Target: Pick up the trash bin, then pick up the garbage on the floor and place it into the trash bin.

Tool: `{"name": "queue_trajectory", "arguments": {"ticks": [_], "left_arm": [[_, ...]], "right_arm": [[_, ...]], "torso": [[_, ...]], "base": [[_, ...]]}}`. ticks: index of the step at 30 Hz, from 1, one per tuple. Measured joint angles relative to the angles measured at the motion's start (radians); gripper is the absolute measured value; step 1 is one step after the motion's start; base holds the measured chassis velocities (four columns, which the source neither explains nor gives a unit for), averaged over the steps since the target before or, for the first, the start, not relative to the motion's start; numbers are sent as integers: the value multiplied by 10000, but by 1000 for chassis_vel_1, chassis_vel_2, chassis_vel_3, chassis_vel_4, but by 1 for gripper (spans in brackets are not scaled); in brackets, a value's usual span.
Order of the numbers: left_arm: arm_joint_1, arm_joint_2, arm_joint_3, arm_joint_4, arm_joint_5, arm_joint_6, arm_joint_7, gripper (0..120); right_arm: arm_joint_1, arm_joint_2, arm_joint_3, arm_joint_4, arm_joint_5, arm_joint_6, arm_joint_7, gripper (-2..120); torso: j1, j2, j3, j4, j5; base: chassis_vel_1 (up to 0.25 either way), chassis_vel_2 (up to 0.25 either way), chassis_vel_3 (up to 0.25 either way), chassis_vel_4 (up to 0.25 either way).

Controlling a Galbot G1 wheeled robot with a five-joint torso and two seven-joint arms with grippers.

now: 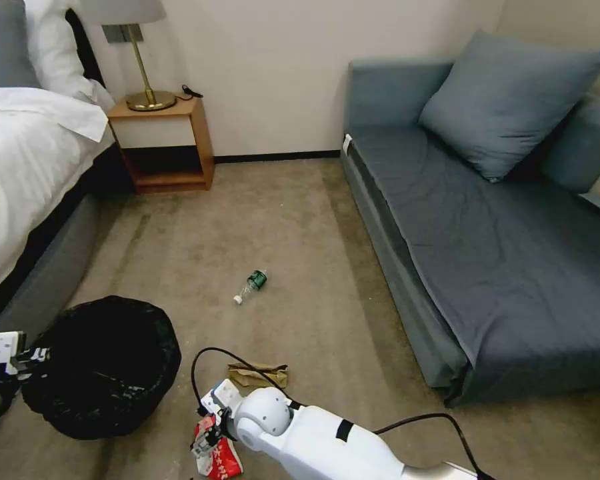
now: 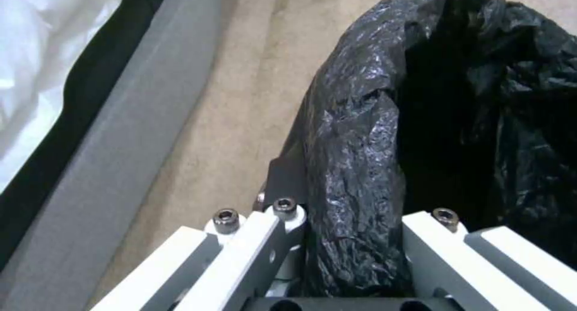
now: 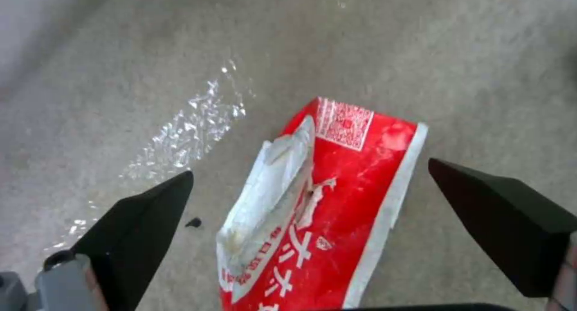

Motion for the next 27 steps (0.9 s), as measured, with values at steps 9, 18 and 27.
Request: {"name": "queue_trajectory", "arguments": {"ticks": [9, 18, 27], "left_arm": [[26, 0, -67, -4, 3, 0, 11, 5], [15, -5, -45, -4, 4, 0, 12, 5], [33, -72, -41, -5, 5, 0, 12, 5]], "right_arm": [[-328, 371, 341, -1144, -545, 14, 122, 73], [-496, 357, 443, -1004, -475, 36, 72, 39], [-695, 349, 558, -849, -573, 58, 59, 7]], "torso": [[0, 0, 0, -1, 0], [0, 0, 0, -2, 0], [-1, 0, 0, 0, 1]], "base": [[0, 0, 0, 0], [0, 0, 0, 0], [0, 0, 0, 0]]}}
